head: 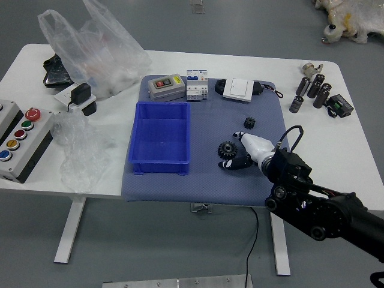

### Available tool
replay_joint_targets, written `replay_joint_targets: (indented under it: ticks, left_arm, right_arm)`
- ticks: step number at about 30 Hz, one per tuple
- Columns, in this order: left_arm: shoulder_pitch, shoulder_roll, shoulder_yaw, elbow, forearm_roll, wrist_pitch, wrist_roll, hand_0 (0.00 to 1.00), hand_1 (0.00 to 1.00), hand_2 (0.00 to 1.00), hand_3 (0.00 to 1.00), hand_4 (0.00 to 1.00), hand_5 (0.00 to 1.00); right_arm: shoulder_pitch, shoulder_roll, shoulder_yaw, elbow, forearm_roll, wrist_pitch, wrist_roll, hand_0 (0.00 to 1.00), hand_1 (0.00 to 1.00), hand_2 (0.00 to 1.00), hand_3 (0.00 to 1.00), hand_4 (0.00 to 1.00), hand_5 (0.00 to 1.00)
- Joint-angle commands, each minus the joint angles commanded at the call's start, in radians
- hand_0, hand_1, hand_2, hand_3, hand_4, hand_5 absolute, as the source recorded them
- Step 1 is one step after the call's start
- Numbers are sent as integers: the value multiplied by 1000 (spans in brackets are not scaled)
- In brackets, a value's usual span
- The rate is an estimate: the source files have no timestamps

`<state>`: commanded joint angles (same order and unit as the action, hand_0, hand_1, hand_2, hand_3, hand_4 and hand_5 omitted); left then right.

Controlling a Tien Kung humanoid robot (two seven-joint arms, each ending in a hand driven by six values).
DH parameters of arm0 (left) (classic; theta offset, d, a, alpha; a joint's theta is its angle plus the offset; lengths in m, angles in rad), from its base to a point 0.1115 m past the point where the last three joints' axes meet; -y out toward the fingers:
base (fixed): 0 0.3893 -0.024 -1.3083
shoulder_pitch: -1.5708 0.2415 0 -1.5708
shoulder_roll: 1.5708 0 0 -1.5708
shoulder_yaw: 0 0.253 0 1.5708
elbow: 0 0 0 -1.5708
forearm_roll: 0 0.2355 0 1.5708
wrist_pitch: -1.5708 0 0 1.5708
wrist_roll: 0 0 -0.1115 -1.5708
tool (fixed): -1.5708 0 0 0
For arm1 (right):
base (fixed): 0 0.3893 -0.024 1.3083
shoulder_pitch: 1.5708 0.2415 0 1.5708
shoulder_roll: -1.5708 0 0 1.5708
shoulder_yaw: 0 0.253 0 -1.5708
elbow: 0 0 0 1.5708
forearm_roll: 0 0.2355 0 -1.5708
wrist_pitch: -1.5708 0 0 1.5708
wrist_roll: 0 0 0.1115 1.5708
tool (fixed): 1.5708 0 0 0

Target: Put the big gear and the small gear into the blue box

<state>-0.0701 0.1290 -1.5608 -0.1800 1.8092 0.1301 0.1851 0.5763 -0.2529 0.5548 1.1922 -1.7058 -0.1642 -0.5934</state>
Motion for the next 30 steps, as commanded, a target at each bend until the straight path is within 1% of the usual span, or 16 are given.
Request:
replay_joint_targets:
  ticks: [4,5,10,11,21,30]
  left_arm:
    - [0,0,0,0,-1,-1,-1,739,696,674,699,679,365]
    - [0,0,0,0,-1,-1,-1,737,695,673,699,677,364]
    - [0,0,0,0,-3,-2,-2,737,695,673,699,677,364]
    - [0,0,1,0,-3,-2,-2,736,694,671,699,673,363]
    - [2,0,4,0,-7,-3,-6,735,694,669,698,670,363]
    - [2,-1,1,0,-8,-4,-9,733,693,667,696,669,361]
  right_arm:
    - [1,1,-3,2,-2,-26,3,221,364,641,750,852,360]
    - [1,1,-4,2,-4,-36,6,193,323,435,515,661,243]
    - [3,3,-6,4,-5,-61,14,193,323,435,515,661,243]
    - [3,3,-6,3,-5,-63,15,180,314,394,445,627,238]
    - [1,4,11,4,-20,-88,26,178,313,392,434,629,237]
    - [0,-6,102,36,-64,-106,34,178,313,390,429,645,245]
